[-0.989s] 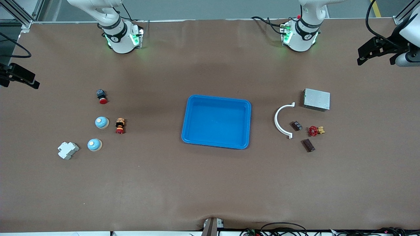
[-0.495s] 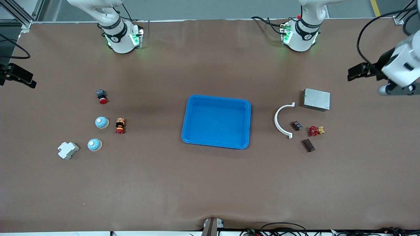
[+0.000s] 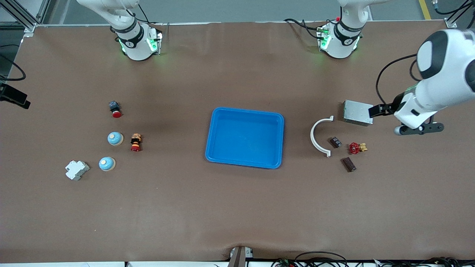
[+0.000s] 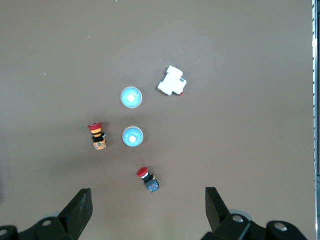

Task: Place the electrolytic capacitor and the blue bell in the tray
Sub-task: 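Reach the left gripper to a brown capacitor while the right gripper reaches a bell, then grasp the capacitor with the left gripper while the right gripper grasps the bell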

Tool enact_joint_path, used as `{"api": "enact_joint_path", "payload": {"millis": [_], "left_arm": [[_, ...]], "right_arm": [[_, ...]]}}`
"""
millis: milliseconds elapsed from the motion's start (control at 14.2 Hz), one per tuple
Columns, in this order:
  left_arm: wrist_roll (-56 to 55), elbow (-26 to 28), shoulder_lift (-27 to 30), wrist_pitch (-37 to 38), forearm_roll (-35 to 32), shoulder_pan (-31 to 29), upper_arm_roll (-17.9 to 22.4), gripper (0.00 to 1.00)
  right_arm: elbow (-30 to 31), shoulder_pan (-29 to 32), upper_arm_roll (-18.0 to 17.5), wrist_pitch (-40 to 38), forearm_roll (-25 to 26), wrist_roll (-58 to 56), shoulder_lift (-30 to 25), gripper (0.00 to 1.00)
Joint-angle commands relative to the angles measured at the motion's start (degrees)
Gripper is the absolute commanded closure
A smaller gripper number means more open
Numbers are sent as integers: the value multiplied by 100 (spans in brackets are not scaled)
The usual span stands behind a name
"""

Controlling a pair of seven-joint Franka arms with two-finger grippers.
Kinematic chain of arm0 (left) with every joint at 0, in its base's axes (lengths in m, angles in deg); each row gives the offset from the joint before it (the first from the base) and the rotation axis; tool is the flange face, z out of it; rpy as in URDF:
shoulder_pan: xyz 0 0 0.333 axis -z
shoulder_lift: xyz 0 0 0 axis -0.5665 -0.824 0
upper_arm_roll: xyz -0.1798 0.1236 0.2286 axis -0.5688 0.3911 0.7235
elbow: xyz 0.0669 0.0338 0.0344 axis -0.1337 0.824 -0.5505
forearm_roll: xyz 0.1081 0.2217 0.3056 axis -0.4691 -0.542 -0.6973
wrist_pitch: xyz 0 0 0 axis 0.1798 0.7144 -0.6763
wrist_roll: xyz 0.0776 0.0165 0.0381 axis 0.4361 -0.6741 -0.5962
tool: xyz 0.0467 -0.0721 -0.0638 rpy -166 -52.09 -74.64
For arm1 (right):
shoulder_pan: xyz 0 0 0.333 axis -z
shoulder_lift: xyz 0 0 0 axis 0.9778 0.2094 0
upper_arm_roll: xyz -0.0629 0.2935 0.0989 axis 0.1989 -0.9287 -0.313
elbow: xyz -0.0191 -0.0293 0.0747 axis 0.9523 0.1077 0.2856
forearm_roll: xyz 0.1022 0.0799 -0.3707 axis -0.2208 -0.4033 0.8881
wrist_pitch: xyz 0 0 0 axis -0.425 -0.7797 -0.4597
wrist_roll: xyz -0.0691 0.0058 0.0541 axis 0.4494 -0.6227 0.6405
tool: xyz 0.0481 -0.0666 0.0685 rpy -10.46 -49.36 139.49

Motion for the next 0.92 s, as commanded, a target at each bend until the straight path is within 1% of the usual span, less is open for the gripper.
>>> {"api": "enact_joint_path", "payload": {"millis": [0,141,283,353,636,707,777,848], "left_arm": [[-345,855,91,-969,68,-3,-23,0],[-985,1111,-136,-1392,68,41,-58,0],[-1609,1383,-330,-2015,24,41,-277,0],[-1838,1463,-462,-2271,15,41,-304,0],[-2866,1508,-1059,-2992,15,154,-313,15],[-3078,1508,-1182,-3159,15,164,-313,15],[-3202,1508,-1323,-3335,15,155,-313,15],[-3307,1508,-1437,-3519,15,155,-313,16]], "right_arm": [[753,29,-91,662,16,21,-104,0],[1386,73,-82,1382,-37,74,-104,0],[2194,221,-65,2234,-475,171,-130,0],[2537,284,-74,2638,-564,179,-121,0],[3908,240,-82,4483,-582,197,-104,0],[4199,240,-82,4949,-573,214,-104,0],[4349,240,-82,5302,-582,223,-34,0],[4394,240,-82,5523,-582,223,149,0]]}}
